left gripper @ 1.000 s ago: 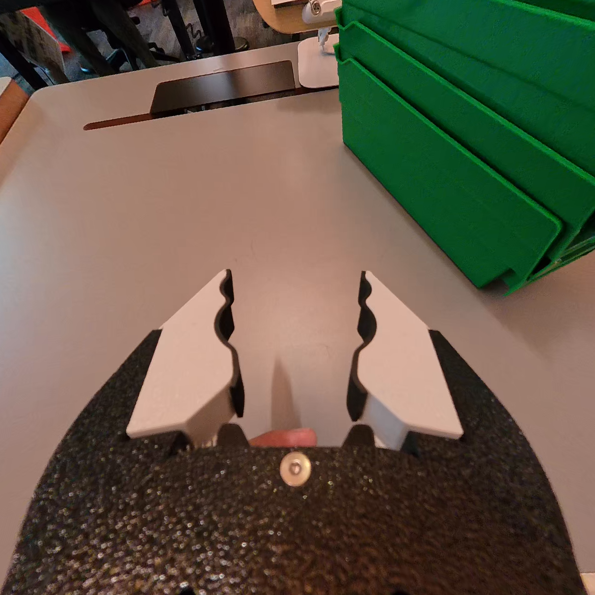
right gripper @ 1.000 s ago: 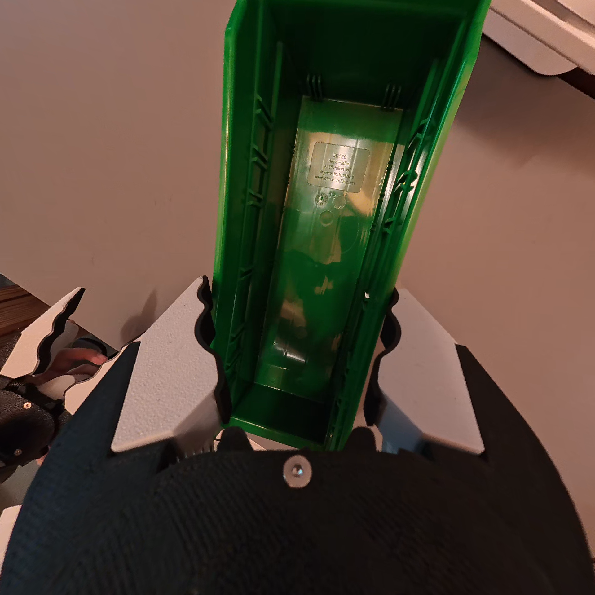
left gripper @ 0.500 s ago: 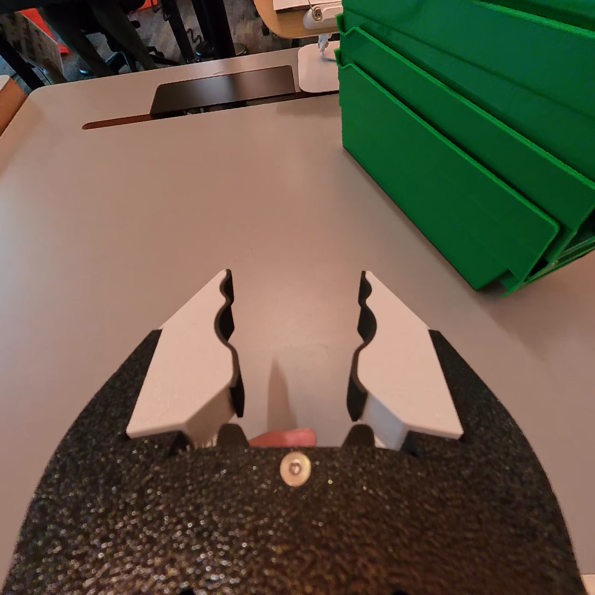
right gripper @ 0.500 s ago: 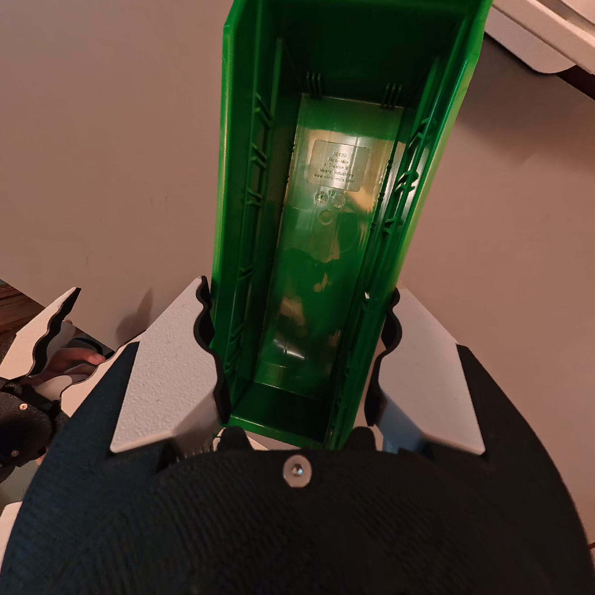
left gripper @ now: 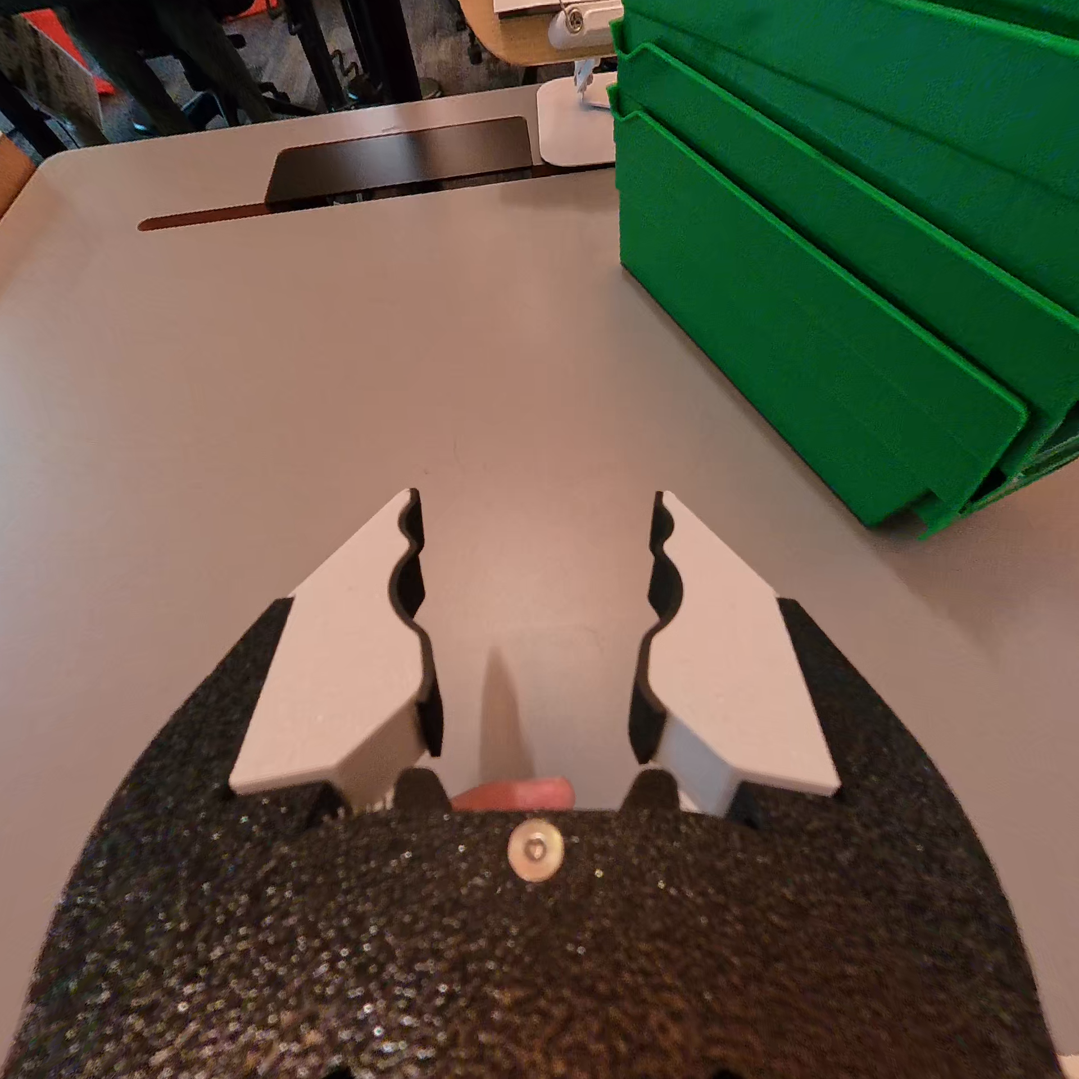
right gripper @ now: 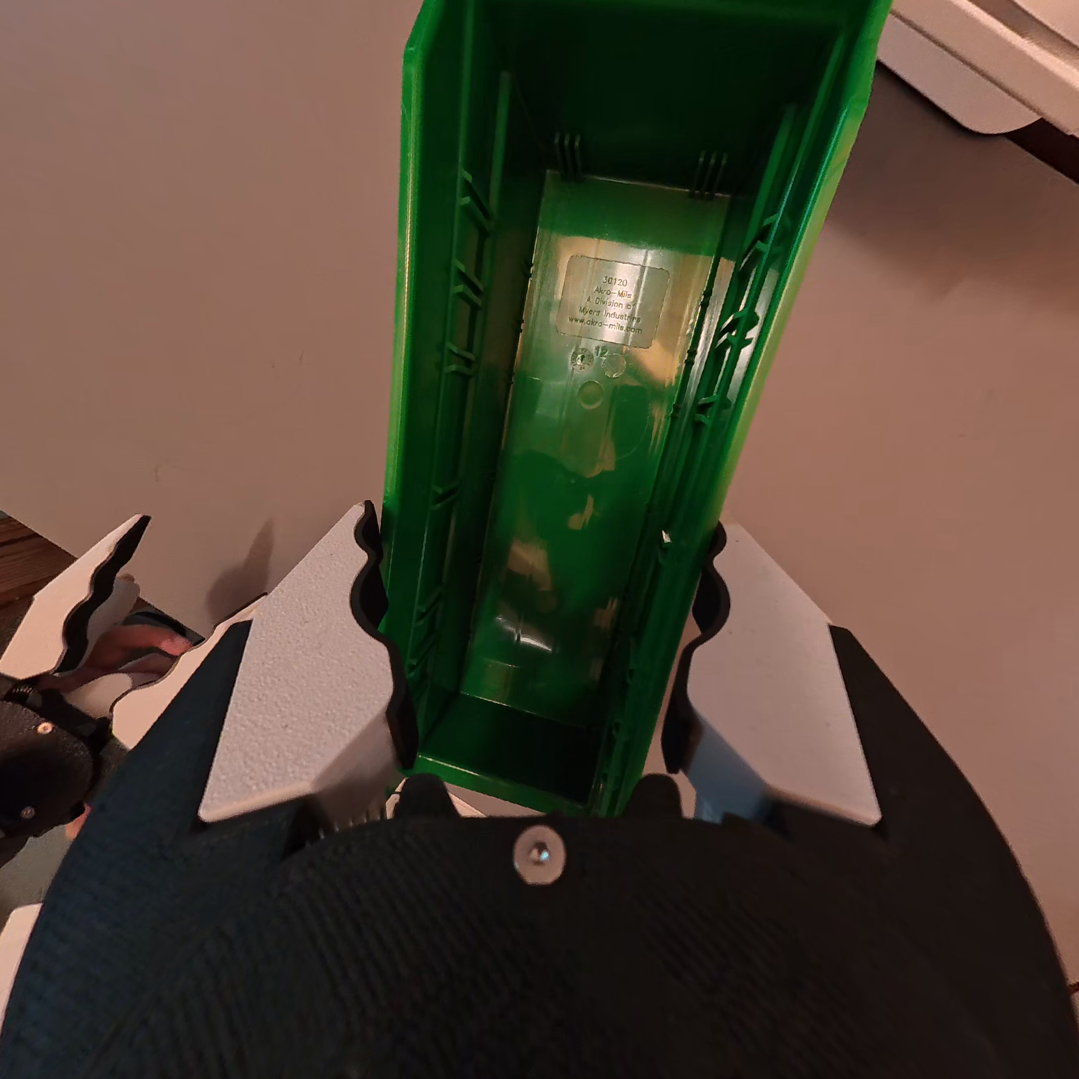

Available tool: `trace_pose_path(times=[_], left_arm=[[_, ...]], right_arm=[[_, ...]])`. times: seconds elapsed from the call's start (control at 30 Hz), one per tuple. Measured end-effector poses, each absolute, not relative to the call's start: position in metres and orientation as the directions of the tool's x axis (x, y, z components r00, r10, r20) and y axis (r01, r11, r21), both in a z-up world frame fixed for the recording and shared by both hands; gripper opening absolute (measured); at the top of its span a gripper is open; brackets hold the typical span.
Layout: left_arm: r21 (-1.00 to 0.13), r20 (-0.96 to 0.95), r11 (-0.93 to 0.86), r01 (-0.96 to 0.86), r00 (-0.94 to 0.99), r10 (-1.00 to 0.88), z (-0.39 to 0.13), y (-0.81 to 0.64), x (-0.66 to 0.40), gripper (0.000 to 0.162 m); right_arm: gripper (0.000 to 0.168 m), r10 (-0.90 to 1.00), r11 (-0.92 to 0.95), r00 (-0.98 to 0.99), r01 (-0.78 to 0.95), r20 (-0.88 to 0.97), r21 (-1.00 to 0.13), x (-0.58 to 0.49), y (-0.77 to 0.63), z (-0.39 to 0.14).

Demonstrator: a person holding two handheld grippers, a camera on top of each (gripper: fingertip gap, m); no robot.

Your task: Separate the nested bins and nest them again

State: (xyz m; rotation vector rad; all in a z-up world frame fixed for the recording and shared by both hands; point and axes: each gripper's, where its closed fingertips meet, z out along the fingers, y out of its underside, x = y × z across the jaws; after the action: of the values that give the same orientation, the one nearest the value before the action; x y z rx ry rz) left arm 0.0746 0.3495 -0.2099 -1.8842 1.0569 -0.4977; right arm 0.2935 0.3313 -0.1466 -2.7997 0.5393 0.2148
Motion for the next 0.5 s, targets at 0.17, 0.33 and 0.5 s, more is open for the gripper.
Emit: trace_pose_path(times=[0.17,0.33,0.5], left_arm=[[-0.850,-0.065,-0.234,-0.472,0.535,-0.842,-0.213,0.350,0.081,0.077],[-0.852,-0.060,-0.218,-0.477,0.503,-0.862,-0.215,0.351,0.091,0.077],[-0.858,-0.068,-0.181,-0.481,0.456,-0.888,-0.212,0.352,0.106,0.077]], right_arm=[[0.109,-0.343,-0.888,0.918,-0.386,-0.197,-0.251,0.294,0.331,-0.147],[0.109,-0.347,-0.883,0.917,-0.390,-0.198,-0.261,0.293,0.332,-0.147],[0.109,-0.350,-0.876,0.915,-0.395,-0.199,-0.276,0.294,0.332,-0.147]])
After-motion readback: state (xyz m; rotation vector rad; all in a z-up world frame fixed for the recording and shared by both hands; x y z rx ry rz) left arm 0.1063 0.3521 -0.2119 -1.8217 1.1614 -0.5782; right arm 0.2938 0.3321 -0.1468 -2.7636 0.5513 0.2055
